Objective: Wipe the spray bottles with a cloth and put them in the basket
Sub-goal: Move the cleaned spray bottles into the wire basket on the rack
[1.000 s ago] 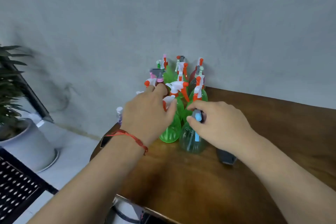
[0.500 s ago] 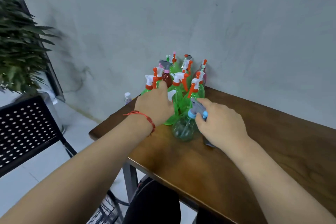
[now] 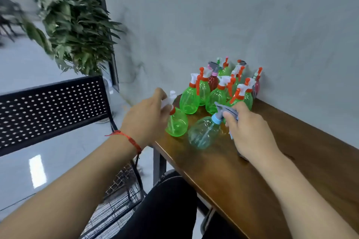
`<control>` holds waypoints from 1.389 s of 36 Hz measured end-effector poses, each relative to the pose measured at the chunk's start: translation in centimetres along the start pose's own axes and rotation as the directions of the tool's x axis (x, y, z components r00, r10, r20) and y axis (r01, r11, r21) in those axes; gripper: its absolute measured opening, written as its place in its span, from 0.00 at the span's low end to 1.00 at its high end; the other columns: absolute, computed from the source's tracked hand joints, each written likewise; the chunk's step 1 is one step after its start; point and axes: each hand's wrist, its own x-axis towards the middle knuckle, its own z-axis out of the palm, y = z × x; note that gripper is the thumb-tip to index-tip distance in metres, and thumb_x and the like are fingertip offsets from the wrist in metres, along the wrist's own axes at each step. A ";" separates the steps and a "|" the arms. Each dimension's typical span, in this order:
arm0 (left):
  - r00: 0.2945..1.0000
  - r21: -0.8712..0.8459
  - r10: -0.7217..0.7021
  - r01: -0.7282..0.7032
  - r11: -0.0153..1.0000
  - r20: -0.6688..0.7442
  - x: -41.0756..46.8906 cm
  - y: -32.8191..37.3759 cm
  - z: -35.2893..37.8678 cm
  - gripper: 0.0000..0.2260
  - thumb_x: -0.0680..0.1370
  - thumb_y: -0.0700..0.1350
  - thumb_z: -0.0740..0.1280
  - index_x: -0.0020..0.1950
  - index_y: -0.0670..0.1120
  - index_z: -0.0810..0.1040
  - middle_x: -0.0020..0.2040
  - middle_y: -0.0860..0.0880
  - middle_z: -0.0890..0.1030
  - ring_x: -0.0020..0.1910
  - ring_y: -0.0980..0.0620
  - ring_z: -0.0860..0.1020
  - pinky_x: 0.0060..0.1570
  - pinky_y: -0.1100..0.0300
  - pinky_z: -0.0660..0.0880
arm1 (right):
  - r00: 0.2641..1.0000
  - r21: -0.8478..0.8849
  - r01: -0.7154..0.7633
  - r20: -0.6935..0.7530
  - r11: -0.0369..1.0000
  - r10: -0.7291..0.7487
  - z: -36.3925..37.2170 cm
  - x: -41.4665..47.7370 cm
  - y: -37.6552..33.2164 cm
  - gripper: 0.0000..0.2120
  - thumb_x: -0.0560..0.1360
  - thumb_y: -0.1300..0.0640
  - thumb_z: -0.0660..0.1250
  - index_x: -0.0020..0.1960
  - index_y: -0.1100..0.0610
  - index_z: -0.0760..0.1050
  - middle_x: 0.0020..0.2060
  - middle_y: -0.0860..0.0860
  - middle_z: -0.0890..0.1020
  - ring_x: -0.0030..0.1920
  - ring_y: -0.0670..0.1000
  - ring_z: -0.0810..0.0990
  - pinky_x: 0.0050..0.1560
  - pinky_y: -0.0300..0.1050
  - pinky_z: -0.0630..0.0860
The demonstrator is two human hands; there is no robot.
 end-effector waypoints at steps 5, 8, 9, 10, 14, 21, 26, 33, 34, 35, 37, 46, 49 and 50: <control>0.986 0.046 -0.091 0.098 0.994 -0.141 -4.5 -4.1 -3.5 0.09 0.86 0.56 0.62 0.61 0.53 0.68 0.41 0.49 0.81 0.37 0.42 0.80 0.37 0.49 0.77 | 0.987 0.201 0.152 0.012 0.968 -0.158 1.9 1.4 -3.4 0.14 0.85 0.40 0.59 0.49 0.49 0.71 0.37 0.45 0.84 0.37 0.50 0.82 0.38 0.54 0.77; 0.961 0.073 -0.155 0.176 0.982 -0.229 -7.2 -6.6 -5.2 0.08 0.86 0.55 0.63 0.59 0.52 0.69 0.37 0.53 0.78 0.33 0.47 0.76 0.33 0.53 0.70 | 0.962 0.257 0.253 0.038 0.933 -0.271 3.6 2.3 -6.6 0.13 0.85 0.41 0.62 0.52 0.50 0.74 0.36 0.43 0.84 0.39 0.50 0.83 0.39 0.51 0.77; 0.951 0.072 -0.185 0.209 0.975 -0.247 -8.1 -7.4 -5.9 0.08 0.85 0.55 0.63 0.59 0.53 0.69 0.37 0.54 0.77 0.33 0.48 0.75 0.33 0.52 0.69 | 0.951 0.265 0.287 0.042 0.921 -0.308 4.2 2.6 -7.7 0.14 0.84 0.40 0.61 0.53 0.51 0.75 0.37 0.43 0.84 0.39 0.51 0.83 0.40 0.51 0.77; 0.940 0.068 -0.220 0.245 0.967 -0.261 -9.0 -8.2 -6.5 0.08 0.86 0.55 0.63 0.58 0.53 0.69 0.37 0.54 0.78 0.33 0.47 0.76 0.33 0.52 0.70 | 0.937 0.271 0.324 0.041 0.906 -0.347 4.9 2.7 -8.9 0.16 0.84 0.39 0.60 0.53 0.51 0.75 0.37 0.45 0.85 0.40 0.53 0.83 0.40 0.52 0.77; 0.886 0.052 -0.348 0.381 0.923 -0.305 -12.7 -11.5 -8.8 0.07 0.86 0.55 0.63 0.57 0.54 0.69 0.35 0.51 0.81 0.35 0.45 0.80 0.37 0.47 0.78 | 0.883 0.304 0.427 0.065 0.852 -0.466 7.4 2.2 -13.9 0.17 0.84 0.38 0.58 0.51 0.51 0.72 0.38 0.52 0.84 0.40 0.62 0.82 0.39 0.57 0.76; 0.801 0.109 -0.528 0.574 0.812 -0.284 -19.4 -18.9 -11.1 0.09 0.86 0.56 0.60 0.59 0.52 0.68 0.39 0.48 0.81 0.36 0.43 0.80 0.40 0.45 0.80 | 0.800 0.253 0.518 0.194 0.817 -0.567 12.9 0.0 -21.5 0.13 0.86 0.40 0.56 0.52 0.49 0.69 0.32 0.47 0.73 0.36 0.61 0.75 0.34 0.52 0.63; 0.722 0.091 -0.656 0.685 0.723 -0.220 -22.9 -25.5 -11.3 0.10 0.87 0.57 0.59 0.58 0.51 0.68 0.46 0.50 0.82 0.41 0.42 0.80 0.43 0.46 0.78 | 0.682 0.168 0.649 0.303 0.742 -0.666 17.3 -2.1 -26.0 0.04 0.87 0.54 0.59 0.60 0.46 0.69 0.50 0.51 0.75 0.37 0.59 0.74 0.32 0.51 0.72; 0.608 0.142 -0.783 0.793 0.592 -0.134 -25.5 -34.4 -8.4 0.12 0.87 0.56 0.59 0.57 0.48 0.68 0.44 0.44 0.83 0.39 0.41 0.80 0.40 0.49 0.75 | 0.650 0.280 0.475 0.527 0.834 -0.547 26.8 -4.8 -31.8 0.10 0.86 0.46 0.54 0.58 0.53 0.65 0.38 0.49 0.79 0.34 0.50 0.76 0.32 0.48 0.67; 0.601 0.161 -0.790 0.797 0.582 -0.121 -25.6 -35.5 -7.5 0.11 0.87 0.54 0.60 0.58 0.46 0.68 0.46 0.43 0.83 0.40 0.40 0.80 0.41 0.50 0.75 | 0.636 0.292 0.459 0.551 0.839 -0.540 28.3 -5.2 -32.5 0.11 0.86 0.46 0.55 0.59 0.53 0.66 0.38 0.48 0.78 0.33 0.48 0.75 0.31 0.47 0.67; 0.589 0.186 -0.801 0.803 0.566 -0.105 -25.6 -36.6 -6.6 0.10 0.87 0.52 0.59 0.59 0.45 0.68 0.47 0.41 0.83 0.41 0.39 0.80 0.41 0.49 0.75 | 0.621 0.297 0.447 0.576 0.844 -0.531 29.8 -5.5 -33.2 0.12 0.86 0.46 0.56 0.60 0.54 0.67 0.38 0.47 0.77 0.33 0.47 0.75 0.30 0.45 0.66; 0.554 0.228 -0.830 0.818 0.528 -0.067 -25.6 -38.3 -4.7 0.10 0.88 0.47 0.55 0.62 0.41 0.66 0.48 0.39 0.83 0.41 0.38 0.80 0.41 0.49 0.75 | 0.591 0.307 0.413 0.626 0.858 -0.509 33.0 -6.4 -34.5 0.12 0.86 0.47 0.58 0.61 0.55 0.69 0.38 0.48 0.77 0.33 0.47 0.74 0.29 0.44 0.65; 0.366 0.142 -0.928 0.924 0.354 -0.069 -26.2 -43.6 0.4 0.08 0.88 0.45 0.54 0.63 0.43 0.66 0.39 0.45 0.77 0.39 0.39 0.77 0.41 0.51 0.72 | 0.473 0.297 0.375 0.754 0.878 -0.457 43.5 -9.9 -37.9 0.18 0.87 0.54 0.54 0.76 0.56 0.67 0.53 0.57 0.83 0.48 0.60 0.84 0.34 0.44 0.67; 0.326 0.124 -0.942 0.941 0.314 -0.081 -25.8 -44.9 1.4 0.09 0.87 0.43 0.56 0.65 0.42 0.67 0.37 0.46 0.76 0.39 0.39 0.77 0.39 0.52 0.71 | 0.507 0.260 0.315 0.767 0.913 -0.393 46.0 -10.0 -38.7 0.15 0.86 0.54 0.55 0.69 0.59 0.69 0.49 0.57 0.81 0.46 0.59 0.81 0.33 0.43 0.68; 0.310 0.120 -0.948 0.947 0.300 -0.078 -25.7 -45.2 1.7 0.10 0.87 0.43 0.56 0.67 0.41 0.67 0.39 0.45 0.77 0.40 0.39 0.78 0.40 0.51 0.71 | 0.506 0.254 0.301 0.774 0.919 -0.380 46.7 -10.0 -39.0 0.15 0.86 0.53 0.56 0.68 0.60 0.69 0.50 0.58 0.81 0.47 0.60 0.82 0.37 0.45 0.71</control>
